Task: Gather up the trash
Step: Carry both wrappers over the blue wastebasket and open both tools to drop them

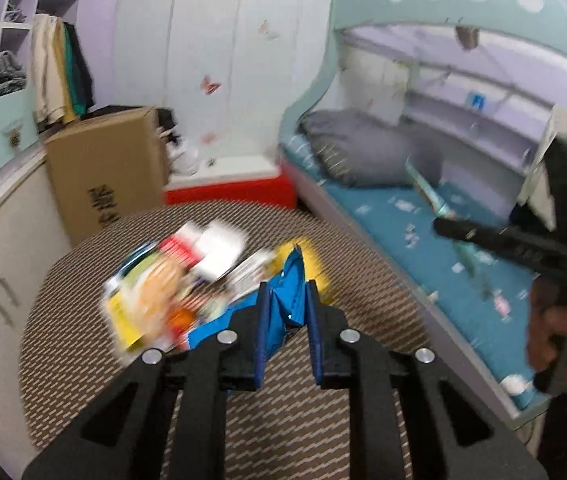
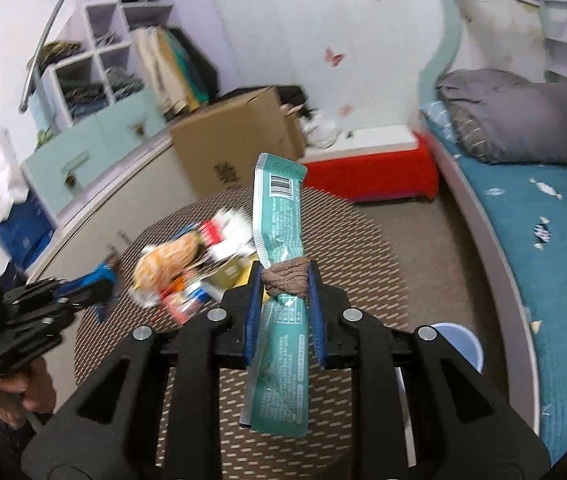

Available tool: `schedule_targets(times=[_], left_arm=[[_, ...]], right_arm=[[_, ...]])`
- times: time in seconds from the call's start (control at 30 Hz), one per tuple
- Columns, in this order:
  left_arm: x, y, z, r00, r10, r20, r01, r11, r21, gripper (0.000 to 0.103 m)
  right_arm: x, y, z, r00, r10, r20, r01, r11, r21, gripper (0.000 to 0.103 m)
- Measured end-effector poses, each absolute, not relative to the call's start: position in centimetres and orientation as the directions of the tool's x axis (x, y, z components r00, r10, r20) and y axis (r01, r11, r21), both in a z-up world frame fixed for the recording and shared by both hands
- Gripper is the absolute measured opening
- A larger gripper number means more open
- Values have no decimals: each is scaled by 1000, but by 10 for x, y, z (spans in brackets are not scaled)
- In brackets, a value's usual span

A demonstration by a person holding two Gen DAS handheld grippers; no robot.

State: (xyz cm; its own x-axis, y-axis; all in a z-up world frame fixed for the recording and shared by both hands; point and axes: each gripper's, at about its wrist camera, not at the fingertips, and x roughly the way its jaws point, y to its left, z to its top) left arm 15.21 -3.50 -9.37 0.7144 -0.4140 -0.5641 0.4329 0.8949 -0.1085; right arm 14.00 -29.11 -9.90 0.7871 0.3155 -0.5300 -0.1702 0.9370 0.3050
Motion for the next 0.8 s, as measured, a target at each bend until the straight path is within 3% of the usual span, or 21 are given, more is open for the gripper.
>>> schedule_targets(times=[0.27, 0.47, 0.8], left_arm=[[200, -121, -92, 638, -519, -570, 501, 841, -205, 16], [239, -184, -123, 556, -524, -645, 503, 830, -240, 16], [293, -292, -181, 416, -501, -759, 534, 810, -242, 16]], right_arm=[[169, -400, -129, 791, 204, -576, 32, 927, 372, 22], [205, -467, -208, 701, 172, -692, 187, 892, 412, 22], [255, -517, -324, 567, 229, -791, 318, 825, 467, 23]])
